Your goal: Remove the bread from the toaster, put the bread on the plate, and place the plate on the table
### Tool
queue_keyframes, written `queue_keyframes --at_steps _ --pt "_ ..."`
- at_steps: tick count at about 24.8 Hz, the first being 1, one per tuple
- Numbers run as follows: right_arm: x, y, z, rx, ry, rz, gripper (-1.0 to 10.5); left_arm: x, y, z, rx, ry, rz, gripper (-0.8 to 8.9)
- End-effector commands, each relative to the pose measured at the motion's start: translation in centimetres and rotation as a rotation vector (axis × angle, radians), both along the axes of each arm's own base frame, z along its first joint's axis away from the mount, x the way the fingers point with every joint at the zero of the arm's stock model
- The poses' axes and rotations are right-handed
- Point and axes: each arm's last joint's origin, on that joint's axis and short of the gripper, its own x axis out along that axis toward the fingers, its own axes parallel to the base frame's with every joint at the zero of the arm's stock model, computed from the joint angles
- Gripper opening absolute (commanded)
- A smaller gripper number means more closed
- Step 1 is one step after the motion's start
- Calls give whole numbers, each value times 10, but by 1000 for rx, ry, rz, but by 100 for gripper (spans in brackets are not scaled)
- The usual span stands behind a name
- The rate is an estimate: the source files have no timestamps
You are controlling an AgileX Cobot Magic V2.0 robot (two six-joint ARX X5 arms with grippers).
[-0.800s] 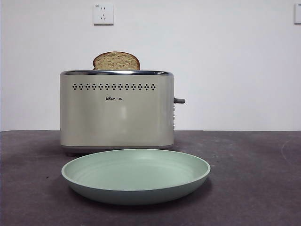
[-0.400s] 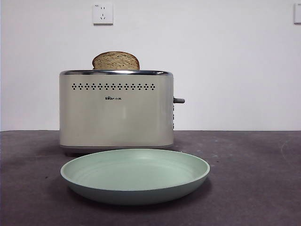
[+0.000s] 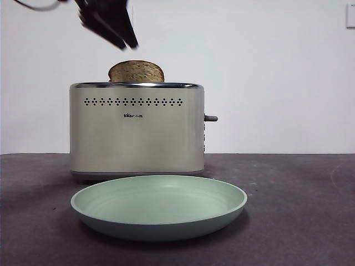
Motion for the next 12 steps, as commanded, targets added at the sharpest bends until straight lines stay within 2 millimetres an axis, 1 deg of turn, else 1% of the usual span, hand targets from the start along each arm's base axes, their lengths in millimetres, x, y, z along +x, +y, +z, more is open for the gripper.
queue_keyframes --at_steps 1,7,9,11,12 --pt "-1 0 2 -4 -15 0 279 5 -9 -11 34 4 -46 340" --pt "-1 0 2 -4 -15 0 279 15 -13 -24 70 10 -48 329" --pt "-1 0 2 -4 -15 0 279 19 -11 -29 72 21 -43 269" --pt "-1 0 2 -4 -15 0 279 23 -12 -36 76 36 -43 255" --pt "-1 0 2 -3 -15 0 279 25 -13 -38 79 42 -42 203"
